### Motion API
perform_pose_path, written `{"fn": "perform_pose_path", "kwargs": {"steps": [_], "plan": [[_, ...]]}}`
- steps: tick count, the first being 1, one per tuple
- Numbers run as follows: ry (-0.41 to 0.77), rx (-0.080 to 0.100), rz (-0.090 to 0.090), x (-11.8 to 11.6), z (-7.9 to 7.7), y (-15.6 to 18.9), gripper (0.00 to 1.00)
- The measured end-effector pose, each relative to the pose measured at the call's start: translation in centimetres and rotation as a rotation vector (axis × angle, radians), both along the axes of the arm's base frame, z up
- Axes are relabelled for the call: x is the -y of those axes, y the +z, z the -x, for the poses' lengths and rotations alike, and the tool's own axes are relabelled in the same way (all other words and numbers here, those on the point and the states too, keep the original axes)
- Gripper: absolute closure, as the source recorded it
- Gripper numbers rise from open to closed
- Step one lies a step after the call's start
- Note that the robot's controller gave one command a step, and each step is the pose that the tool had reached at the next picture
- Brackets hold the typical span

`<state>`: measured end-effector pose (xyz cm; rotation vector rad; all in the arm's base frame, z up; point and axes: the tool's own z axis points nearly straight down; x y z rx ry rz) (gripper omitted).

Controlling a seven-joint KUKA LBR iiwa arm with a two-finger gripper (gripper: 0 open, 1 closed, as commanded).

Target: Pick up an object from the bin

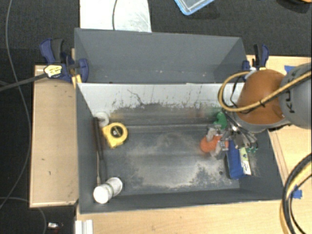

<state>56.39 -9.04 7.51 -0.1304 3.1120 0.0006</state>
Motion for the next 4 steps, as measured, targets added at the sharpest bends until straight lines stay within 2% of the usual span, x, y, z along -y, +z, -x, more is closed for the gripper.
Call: {"fn": "perform_pose_path", "kwargs": {"steps": [1,2,3,4], "plan": [[0.0,0.0,0.0,0.0,0.0,0.0,1.0],[-0.001,-0.01,-0.002,-0.1,0.3,3.1,1.0],[-0.003,0.001,0.0,0.0,0.0,6.8,1.0],[-0.004,0.001,0.0,0.0,0.0,8.0,1.0]]}}
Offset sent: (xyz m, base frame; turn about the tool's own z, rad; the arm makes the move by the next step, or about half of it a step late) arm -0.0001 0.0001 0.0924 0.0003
